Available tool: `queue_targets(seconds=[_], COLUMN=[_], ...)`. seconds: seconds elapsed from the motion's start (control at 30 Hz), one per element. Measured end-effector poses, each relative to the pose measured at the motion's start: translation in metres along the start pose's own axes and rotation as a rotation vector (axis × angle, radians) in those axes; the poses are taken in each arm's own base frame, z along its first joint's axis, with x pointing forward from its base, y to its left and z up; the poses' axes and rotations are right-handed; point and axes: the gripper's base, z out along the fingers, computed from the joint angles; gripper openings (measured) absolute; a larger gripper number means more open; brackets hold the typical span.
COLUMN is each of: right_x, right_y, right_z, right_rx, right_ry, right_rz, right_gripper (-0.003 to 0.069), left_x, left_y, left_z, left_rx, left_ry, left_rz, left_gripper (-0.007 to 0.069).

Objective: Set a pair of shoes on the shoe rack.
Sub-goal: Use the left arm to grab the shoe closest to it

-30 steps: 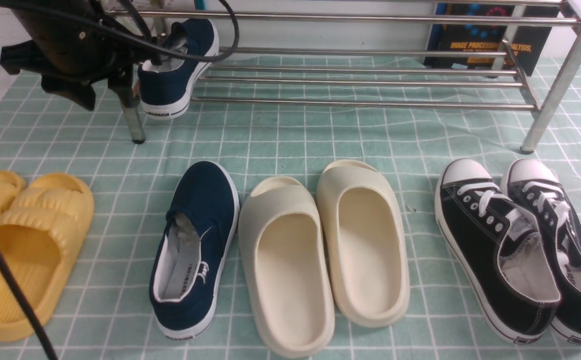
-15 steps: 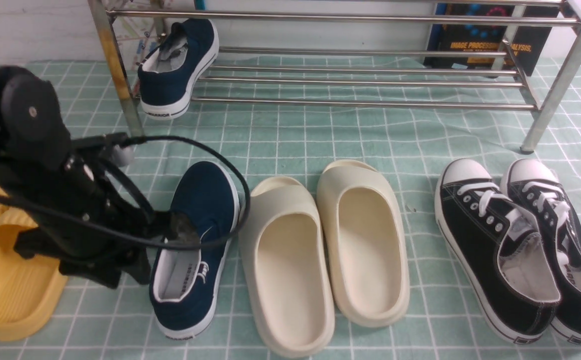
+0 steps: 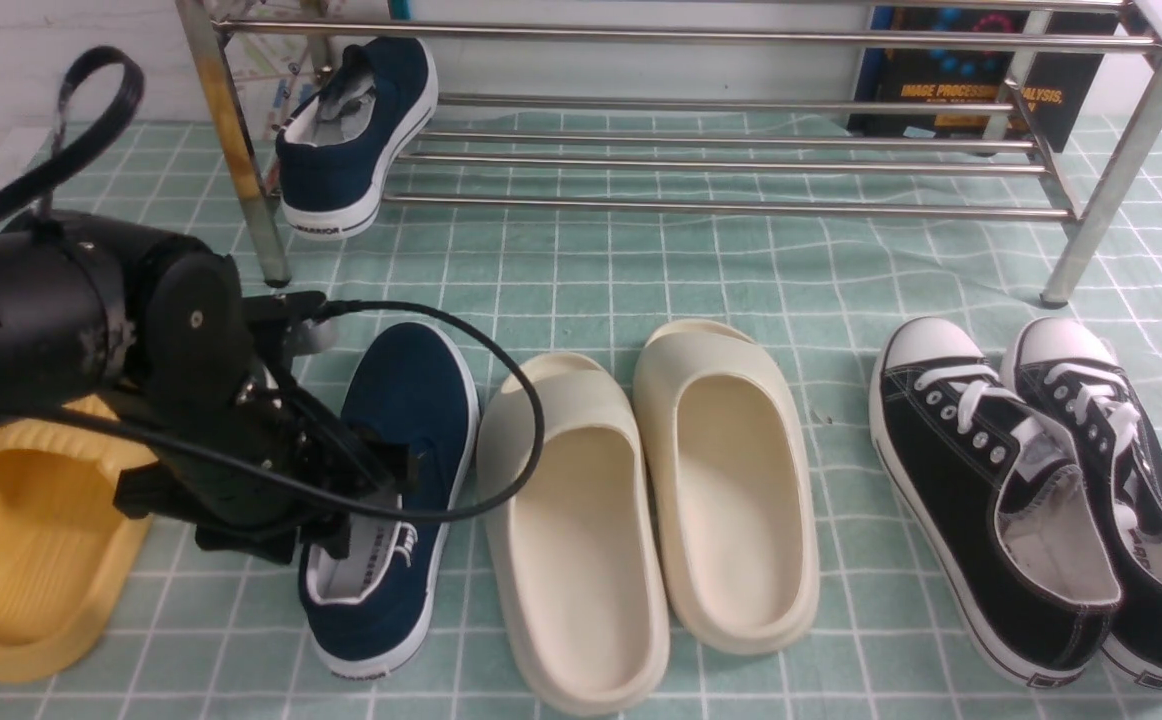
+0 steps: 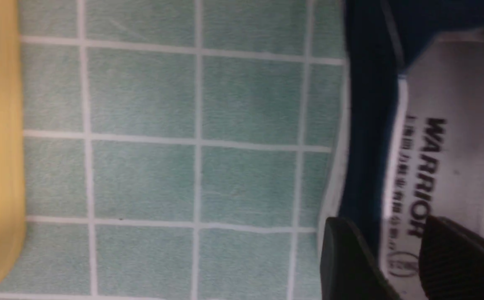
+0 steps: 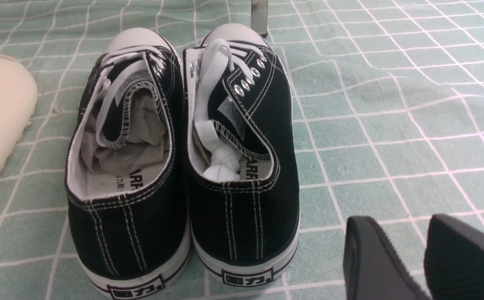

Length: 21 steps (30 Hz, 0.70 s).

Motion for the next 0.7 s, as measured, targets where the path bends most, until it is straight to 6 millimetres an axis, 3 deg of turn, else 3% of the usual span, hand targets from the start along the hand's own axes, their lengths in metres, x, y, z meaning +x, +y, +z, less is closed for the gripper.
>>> queue_targets(seconds=[0.27,0.43,0.5,0.6,0.7], right_x=[0.0,0.0,0.0,0.0,0.0], right_y=[0.0,0.0,0.0,0.0,0.0], right_z=[0.0,0.0,0.0,0.0,0.0], right_rx=[0.0,0.0,0.0,0.0,0.0], right_ry=[0.0,0.0,0.0,0.0,0.0], right_rz=[0.0,0.0,0.0,0.0,0.0], right_gripper=[0.0239,0.0239,0.0239,0.0239,0.0239], left_x=[-0.001,-0.001,-0.003,-0.011,-0.026], left_y=[0.0,0.0,-0.001,-0.004,-0.011], left_z=[0.019,0.034,0.032,0.011,-0.013], left_rx=[-0.03,-0.041,-0.036,-0.02,0.001], left_ry=[0.048,0.074,0.065,0.026,-0.025], left_rz=[-0.006,-0.006,-0.004,-0.002,0.007], left_gripper=[0.0251,0.0127,0.0077,-0.0001,-0.0003])
